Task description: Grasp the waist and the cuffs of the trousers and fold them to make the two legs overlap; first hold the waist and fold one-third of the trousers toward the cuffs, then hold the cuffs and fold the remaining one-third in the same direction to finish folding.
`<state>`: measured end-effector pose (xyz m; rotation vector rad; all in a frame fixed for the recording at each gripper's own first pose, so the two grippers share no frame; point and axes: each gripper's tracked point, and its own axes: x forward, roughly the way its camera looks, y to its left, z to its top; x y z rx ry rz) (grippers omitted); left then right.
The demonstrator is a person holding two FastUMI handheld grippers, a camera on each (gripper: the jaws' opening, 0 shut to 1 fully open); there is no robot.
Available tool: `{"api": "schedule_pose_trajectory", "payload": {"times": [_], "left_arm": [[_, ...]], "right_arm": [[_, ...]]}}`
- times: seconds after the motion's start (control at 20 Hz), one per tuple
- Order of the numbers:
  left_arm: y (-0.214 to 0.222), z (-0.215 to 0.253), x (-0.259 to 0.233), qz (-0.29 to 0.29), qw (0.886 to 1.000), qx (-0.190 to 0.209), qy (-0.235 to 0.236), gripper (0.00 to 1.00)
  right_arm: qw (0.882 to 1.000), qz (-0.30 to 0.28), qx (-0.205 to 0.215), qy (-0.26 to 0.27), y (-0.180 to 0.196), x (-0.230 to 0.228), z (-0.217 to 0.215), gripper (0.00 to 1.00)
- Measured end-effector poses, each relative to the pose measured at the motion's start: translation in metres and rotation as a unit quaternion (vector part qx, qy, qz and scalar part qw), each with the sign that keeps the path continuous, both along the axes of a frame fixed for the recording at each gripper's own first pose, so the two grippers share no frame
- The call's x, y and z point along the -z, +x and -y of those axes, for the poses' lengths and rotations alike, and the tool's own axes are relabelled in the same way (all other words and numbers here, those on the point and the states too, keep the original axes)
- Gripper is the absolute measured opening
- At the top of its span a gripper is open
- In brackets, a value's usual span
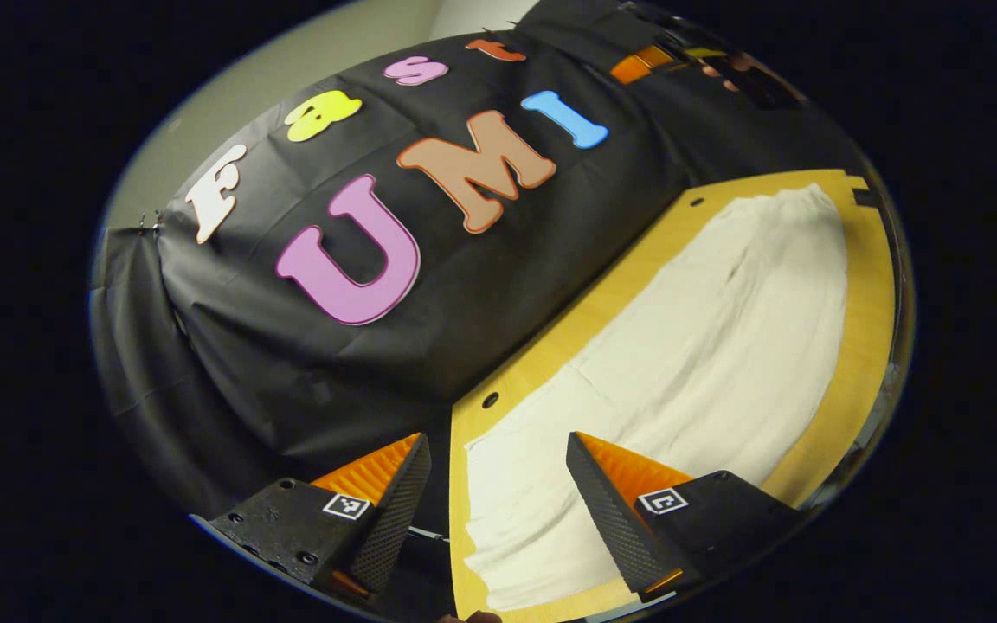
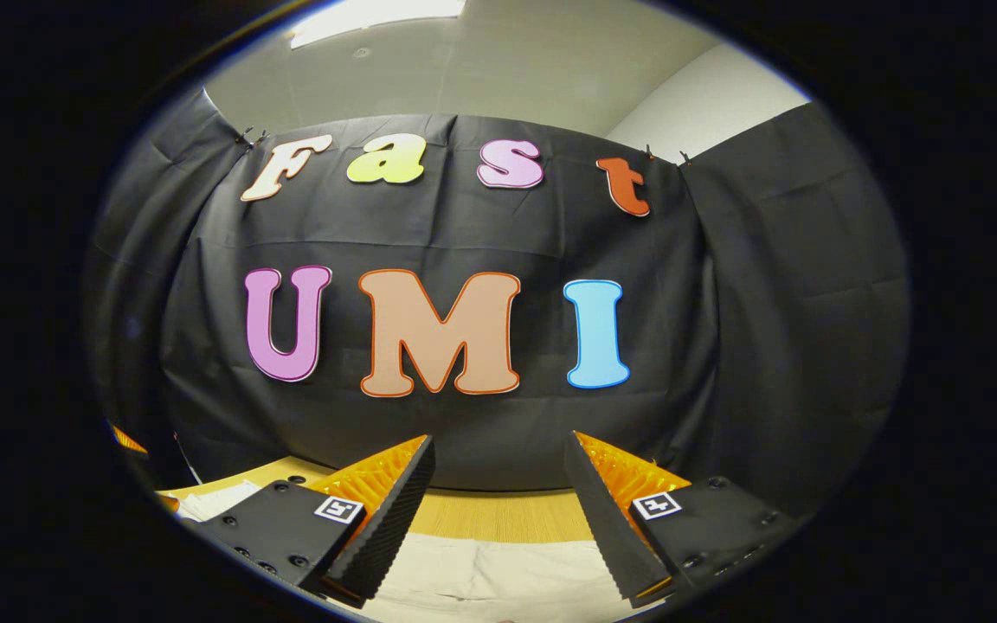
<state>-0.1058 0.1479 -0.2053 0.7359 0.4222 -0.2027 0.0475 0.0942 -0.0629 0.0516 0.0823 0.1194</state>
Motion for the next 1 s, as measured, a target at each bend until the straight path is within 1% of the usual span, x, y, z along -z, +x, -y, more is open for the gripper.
{"api": "schedule_pose_trajectory", "payload": {"times": [0.15, 0.3, 0.55, 0.65, 0.8, 0.85, 0.9, 1.0], "left_arm": [[-0.021, -0.01, 0.037, -0.053, 0.998, 0.029, 0.034, 0.96], [-0.038, -0.021, 0.07, -0.108, 0.989, 0.069, 0.076, 0.96], [-0.069, -0.041, 0.109, -0.172, 0.968, 0.126, 0.135, 0.97], [-0.084, -0.043, 0.123, -0.195, 0.959, 0.147, 0.147, 0.97], [-0.099, -0.053, 0.14, -0.232, 0.945, 0.162, 0.162, 0.97], [-0.102, -0.055, 0.145, -0.246, 0.94, 0.166, 0.167, 0.97], [-0.101, -0.056, 0.143, -0.246, 0.938, 0.174, 0.173, 0.97], [-0.102, -0.053, 0.15, -0.261, 0.928, 0.193, 0.183, 0.96]], "right_arm": [[1.0, -0.002, 0.004, -0.004, -0.004, 0.002, 0.0, 0.96], [1.0, -0.005, 0.009, -0.015, -0.011, 0.008, 0.004, 0.97], [1.0, -0.017, 0.021, -0.016, -0.014, 0.015, 0.013, 0.97], [0.999, -0.019, 0.024, -0.019, -0.016, 0.017, 0.015, 0.98], [0.999, -0.019, 0.027, -0.026, -0.018, 0.019, 0.018, 0.97], [0.999, -0.019, 0.027, -0.029, -0.019, 0.019, 0.019, 0.97], [0.999, -0.019, 0.027, -0.032, -0.02, 0.019, 0.019, 0.97], [0.999, -0.018, 0.029, -0.037, -0.021, 0.019, 0.022, 0.97]]}}
